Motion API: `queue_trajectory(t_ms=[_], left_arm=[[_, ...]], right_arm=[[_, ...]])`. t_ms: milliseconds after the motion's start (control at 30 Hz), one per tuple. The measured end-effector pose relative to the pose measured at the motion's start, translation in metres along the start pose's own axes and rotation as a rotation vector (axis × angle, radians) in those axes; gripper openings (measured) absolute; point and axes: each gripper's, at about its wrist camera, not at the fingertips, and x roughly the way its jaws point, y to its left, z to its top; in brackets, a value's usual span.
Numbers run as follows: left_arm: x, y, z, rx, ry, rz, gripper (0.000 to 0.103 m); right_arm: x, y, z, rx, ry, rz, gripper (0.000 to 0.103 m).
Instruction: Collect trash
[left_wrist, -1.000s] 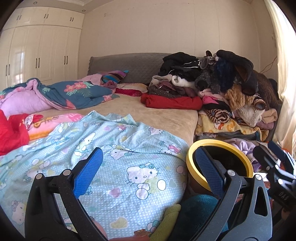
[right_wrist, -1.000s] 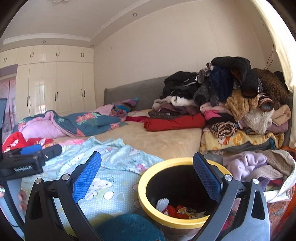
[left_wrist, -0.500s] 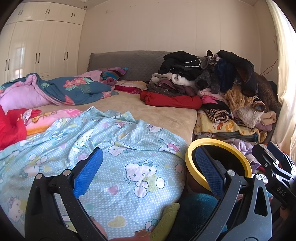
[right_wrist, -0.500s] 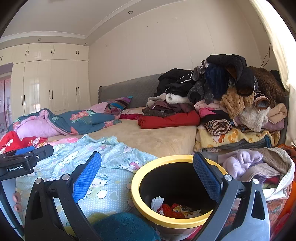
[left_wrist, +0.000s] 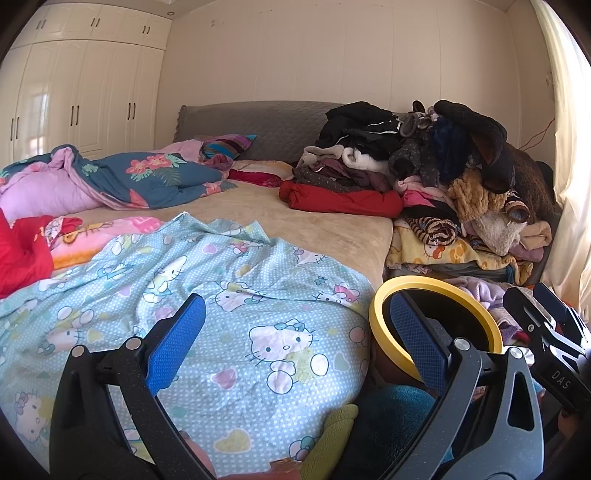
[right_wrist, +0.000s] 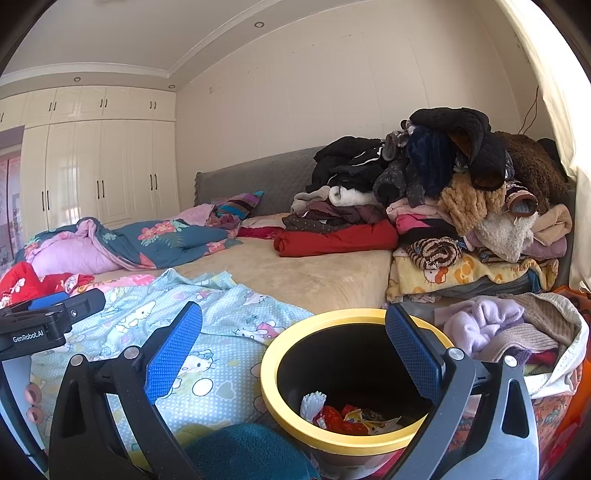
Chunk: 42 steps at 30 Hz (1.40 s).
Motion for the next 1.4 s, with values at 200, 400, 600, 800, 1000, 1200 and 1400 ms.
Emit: queue_trajectory(t_ms=[200,400,600,800,1000,1200,1400], left_arm=[[0.000,0.001,0.000,-0.001,-0.001,-0.001,0.092],[0.000,0.001,0.000,-0.001,-0.001,-0.001,0.092],[0.000,0.000,0.000,-0.002,-0.001,-0.001,0.092],[0.000,0.000,-0.001,-0.003,-0.002,-0.001,0.092],[0.001,0.002,-0.001,-0.005,-0.001,-0.001,0.092],[0.001,-0.005,-0.002,-0.001,0.010,0.003,0.092],[0.004,0.009,0.001,-0.049,0.043,0.021,0.092]], right_arm=[[0.000,0.000,0.000,-0.002,-0.001,0.000,0.097],[0.000,0.000,0.000,-0.001,-0.001,-0.001,0.097],[0.000,0.000,0.000,-0.002,-0.001,-0.002,0.097],[0.000,0.001,0.000,-0.001,0.001,-0.002,0.097],[0.000,0.001,0.000,0.000,0.001,-0.002,0.097],[0.001,0.001,0.000,0.001,0.009,0.003,0.097],[0.016,0.011,0.011,0.011,0.039,0.046,0.097]])
